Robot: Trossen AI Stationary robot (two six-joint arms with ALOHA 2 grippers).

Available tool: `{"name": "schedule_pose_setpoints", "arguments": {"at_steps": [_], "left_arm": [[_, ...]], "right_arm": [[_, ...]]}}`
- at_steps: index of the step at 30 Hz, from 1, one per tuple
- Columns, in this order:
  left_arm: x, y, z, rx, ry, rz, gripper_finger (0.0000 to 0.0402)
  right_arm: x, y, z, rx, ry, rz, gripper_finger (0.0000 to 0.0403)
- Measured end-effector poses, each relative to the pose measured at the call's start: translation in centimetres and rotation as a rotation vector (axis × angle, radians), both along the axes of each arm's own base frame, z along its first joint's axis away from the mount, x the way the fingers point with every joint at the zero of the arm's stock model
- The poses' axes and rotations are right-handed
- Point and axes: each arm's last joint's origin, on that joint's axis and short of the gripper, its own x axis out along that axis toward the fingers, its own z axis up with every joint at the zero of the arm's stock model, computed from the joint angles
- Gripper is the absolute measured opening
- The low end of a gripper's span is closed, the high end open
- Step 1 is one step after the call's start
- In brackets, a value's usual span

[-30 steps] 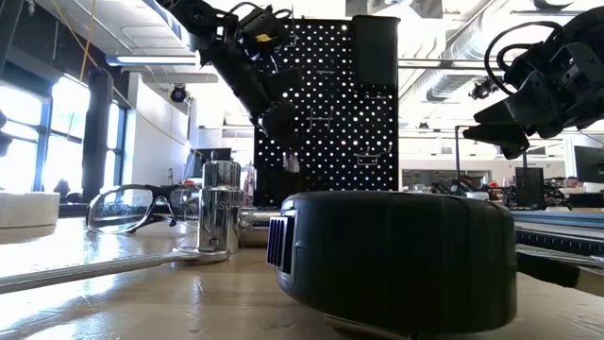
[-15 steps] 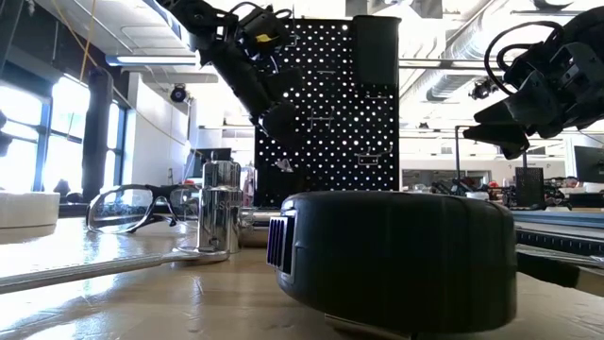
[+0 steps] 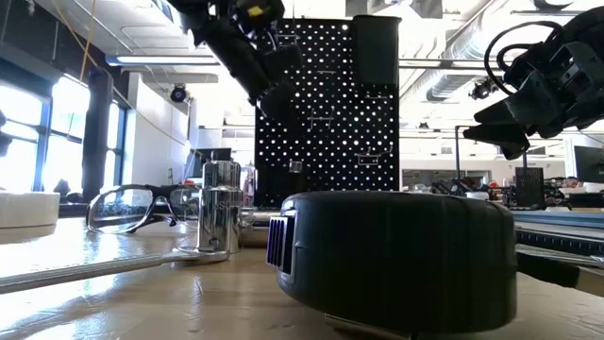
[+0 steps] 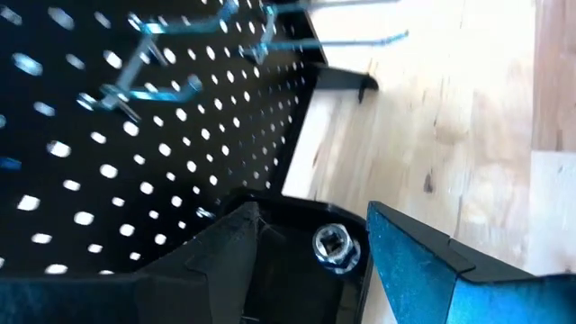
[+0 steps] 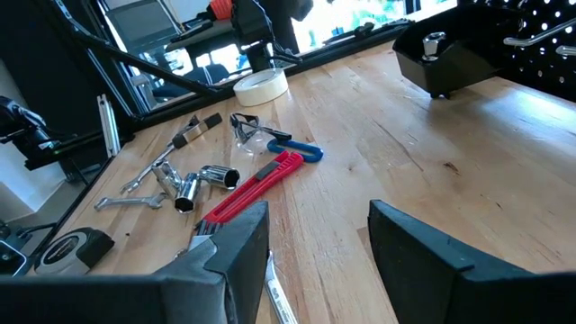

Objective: Hang tools onto peg board
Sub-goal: Put the bottom socket into the bottom black bin on the peg board

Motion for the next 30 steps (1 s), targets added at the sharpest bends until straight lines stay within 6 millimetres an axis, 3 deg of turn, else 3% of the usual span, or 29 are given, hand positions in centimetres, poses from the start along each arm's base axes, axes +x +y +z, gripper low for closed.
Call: {"name": "schedule_pose_setpoints", "arguments": {"at_steps": [8,12,21,30], "left_arm": [[-1.0,-1.6,2.1,0.039,-0.020,-0.010,0.0202],[-1.8,-2.9,1.7,-0.009,0.063,-0.019,0.0202],[-2.9,-7.1,-0.9,-0.233,0.214,-0.071,0.0202],[-5.3,-11.7,-6.8,-0.397,0.231,-0.116,0.0202]], "right_arm": [[0.0,0.0,0.0,0.008,-0.001,-0.002,0.0185],[0.0,0.0,0.0,0.012,-0.001,0.002,0.0185],[0.0,0.0,0.0,0.000,0.000,0.005,0.0185],[0.0,0.1,0.0,0.003,-0.001,0.018,0.0185]]}}
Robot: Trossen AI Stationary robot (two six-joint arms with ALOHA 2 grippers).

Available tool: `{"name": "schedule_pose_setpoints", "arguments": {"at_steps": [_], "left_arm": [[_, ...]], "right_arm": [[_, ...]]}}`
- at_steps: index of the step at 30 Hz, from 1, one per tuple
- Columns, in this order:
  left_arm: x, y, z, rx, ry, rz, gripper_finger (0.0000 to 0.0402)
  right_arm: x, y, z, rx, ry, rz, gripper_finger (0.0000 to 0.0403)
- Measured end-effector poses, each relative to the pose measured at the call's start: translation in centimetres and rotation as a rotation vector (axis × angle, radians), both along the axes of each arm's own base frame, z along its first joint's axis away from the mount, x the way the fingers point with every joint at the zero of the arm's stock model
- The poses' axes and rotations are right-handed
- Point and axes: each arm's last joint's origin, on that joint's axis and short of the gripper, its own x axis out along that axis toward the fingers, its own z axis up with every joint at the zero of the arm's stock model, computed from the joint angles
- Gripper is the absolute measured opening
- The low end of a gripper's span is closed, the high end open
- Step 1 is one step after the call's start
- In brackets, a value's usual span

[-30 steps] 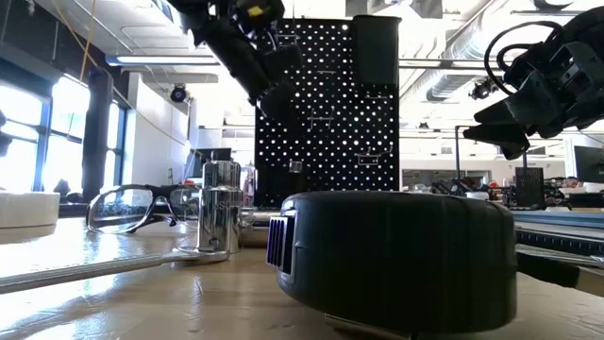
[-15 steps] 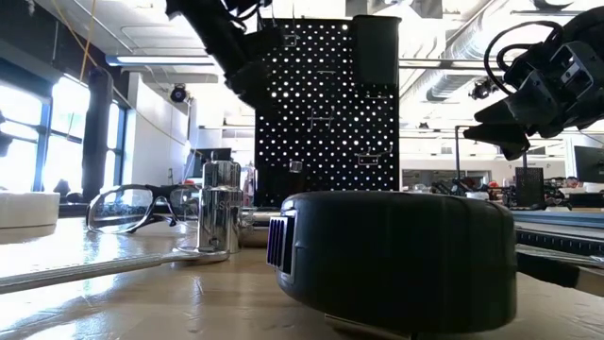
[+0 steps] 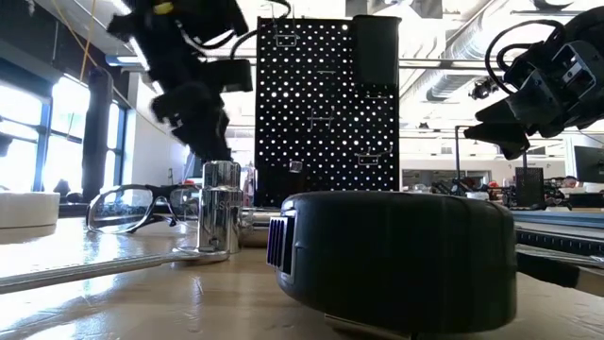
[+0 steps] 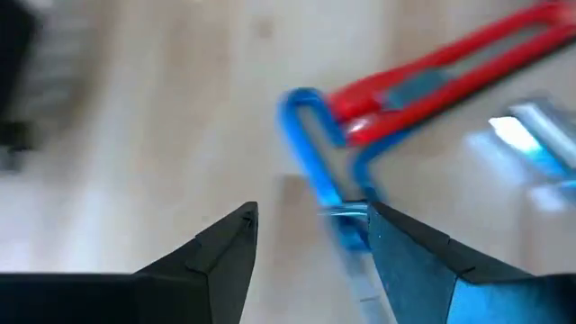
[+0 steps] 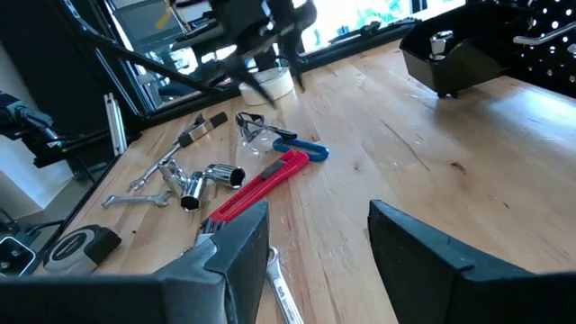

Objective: Hang tools onto peg board
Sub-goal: Put the bottom socket into the bottom black bin on the peg board

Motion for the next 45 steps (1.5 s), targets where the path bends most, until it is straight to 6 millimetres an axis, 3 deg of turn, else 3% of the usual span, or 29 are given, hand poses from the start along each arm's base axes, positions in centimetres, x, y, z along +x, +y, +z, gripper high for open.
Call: {"name": "schedule_pose_setpoints", "arguments": {"at_steps": [8,14,23,31,45], "left_arm": [[-0.8,-7.6,-0.2,-0.013,-0.168,-0.245,0.0202],[-1.0,-10.6,-0.4,-0.018,-0.234,-0.333,0.0202],[0.4,-11.6,-2.7,-0.099,-0.242,-0.401,0.0202],[0.9,-11.6,-3.2,-0.087,-0.274,-0.383,0.0197],[1.5,-11.3,-4.1,-0.120,-0.247,-0.418,0.0099]], "right_arm": [[0.0,0.0,0.0,-0.013,0.001,-0.012,0.0185],[0.0,-0.1,0.0,-0.018,0.001,-0.034,0.0185],[0.0,-0.1,0.0,0.009,0.000,-0.033,0.0185],[0.0,-0.1,0.0,0.005,0.000,-0.032,0.0185],[0.0,-0.1,0.0,0.001,0.000,-0.034,0.0185]]}}
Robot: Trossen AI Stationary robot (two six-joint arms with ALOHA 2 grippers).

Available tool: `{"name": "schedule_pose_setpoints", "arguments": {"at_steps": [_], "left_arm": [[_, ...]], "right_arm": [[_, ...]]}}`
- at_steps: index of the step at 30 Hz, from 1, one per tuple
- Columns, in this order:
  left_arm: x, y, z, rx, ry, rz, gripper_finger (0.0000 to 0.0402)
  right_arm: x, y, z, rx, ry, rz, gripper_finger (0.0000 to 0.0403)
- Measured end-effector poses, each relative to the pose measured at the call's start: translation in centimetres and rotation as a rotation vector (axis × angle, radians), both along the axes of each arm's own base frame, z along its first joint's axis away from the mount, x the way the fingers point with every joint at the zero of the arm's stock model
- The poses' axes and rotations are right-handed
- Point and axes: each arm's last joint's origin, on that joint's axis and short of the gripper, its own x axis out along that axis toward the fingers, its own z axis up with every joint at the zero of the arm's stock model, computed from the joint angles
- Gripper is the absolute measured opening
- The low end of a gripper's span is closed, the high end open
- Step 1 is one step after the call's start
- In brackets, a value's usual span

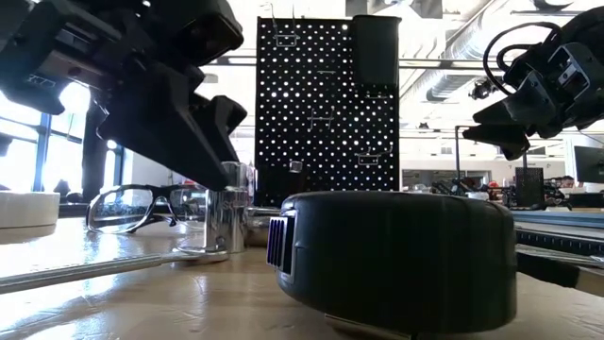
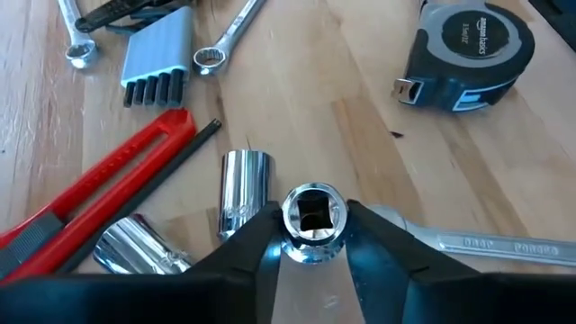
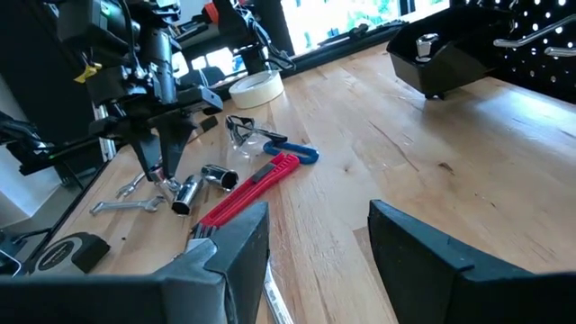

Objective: Hang tools onto peg board
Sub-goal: Put the bottom socket into the bottom black bin on the peg board

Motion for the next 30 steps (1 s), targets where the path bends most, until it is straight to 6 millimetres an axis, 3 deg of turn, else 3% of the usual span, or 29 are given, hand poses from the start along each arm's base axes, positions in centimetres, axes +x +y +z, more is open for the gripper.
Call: {"name": "schedule_pose_setpoints", "arguments": {"at_steps": [9,14,22,30], "left_arm": [[0.0,0.9,0.5,0.077,-0.016,0.016,0.0082],[-0.2,2.4,2.5,0.158,-0.061,0.071,0.0082],[-1.0,7.0,6.2,0.293,-0.110,0.222,0.0081],[-1.3,13.6,8.1,0.439,-0.134,0.493,0.0081]], "right_arm": [[0.0,0.0,0.0,0.003,0.000,-0.002,0.0185],[0.0,0.0,0.0,0.003,0.000,-0.004,0.0185],[0.0,0.0,0.0,0.002,0.000,-0.005,0.0185],[0.0,0.0,0.0,0.005,0.000,-0.012,0.0185]]}}
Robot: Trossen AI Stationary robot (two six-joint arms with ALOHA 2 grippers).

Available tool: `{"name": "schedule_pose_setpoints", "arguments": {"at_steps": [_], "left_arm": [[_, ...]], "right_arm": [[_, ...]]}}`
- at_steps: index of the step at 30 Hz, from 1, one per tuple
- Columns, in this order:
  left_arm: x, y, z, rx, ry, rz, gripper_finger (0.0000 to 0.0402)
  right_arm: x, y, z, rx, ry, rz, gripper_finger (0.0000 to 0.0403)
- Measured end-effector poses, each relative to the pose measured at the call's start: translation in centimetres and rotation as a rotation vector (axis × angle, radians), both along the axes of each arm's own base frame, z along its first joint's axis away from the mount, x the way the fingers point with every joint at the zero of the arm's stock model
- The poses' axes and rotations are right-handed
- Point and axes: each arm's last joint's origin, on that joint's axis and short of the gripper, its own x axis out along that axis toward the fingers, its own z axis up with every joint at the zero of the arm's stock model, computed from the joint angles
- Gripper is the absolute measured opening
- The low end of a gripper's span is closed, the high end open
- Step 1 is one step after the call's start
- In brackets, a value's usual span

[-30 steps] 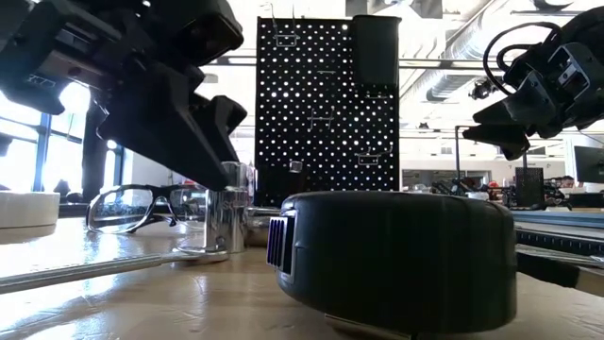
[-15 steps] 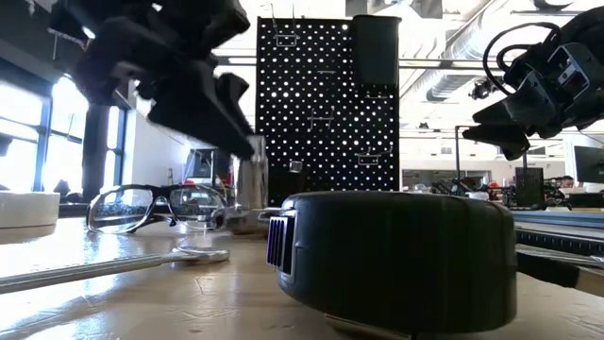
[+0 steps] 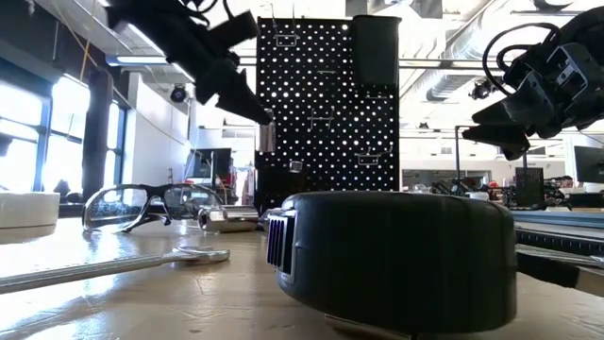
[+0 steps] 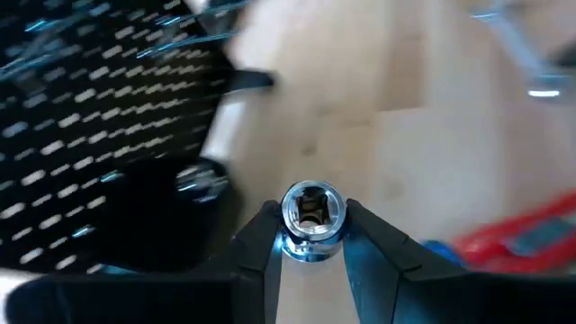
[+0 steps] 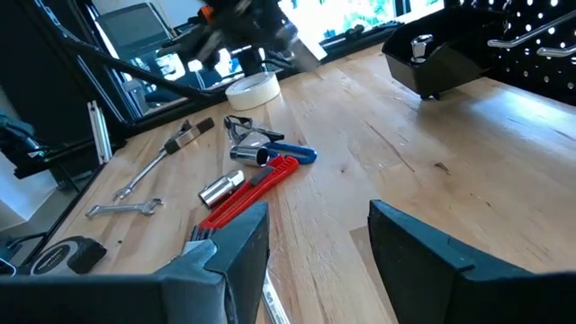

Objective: Hang tools onto peg board
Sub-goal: Put the bottom socket into the bottom black bin on the peg board

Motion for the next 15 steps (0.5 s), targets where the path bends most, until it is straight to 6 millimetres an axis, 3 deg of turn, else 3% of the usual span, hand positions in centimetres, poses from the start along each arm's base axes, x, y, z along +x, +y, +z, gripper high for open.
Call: {"name": "schedule_pose_setpoints", "arguments": {"at_steps": [6,15], "left_arm": [[-0.4,4.8,0.8,-0.015,-0.066,0.103,0.0081],[-0.8,8.8,0.4,-0.024,-0.182,0.058,0.0081]], "right_arm": [[0.0,0.0,0.0,0.000,0.000,0.001,0.0185],[0.0,0.0,0.0,-0.004,0.000,0.002,0.0185]]}}
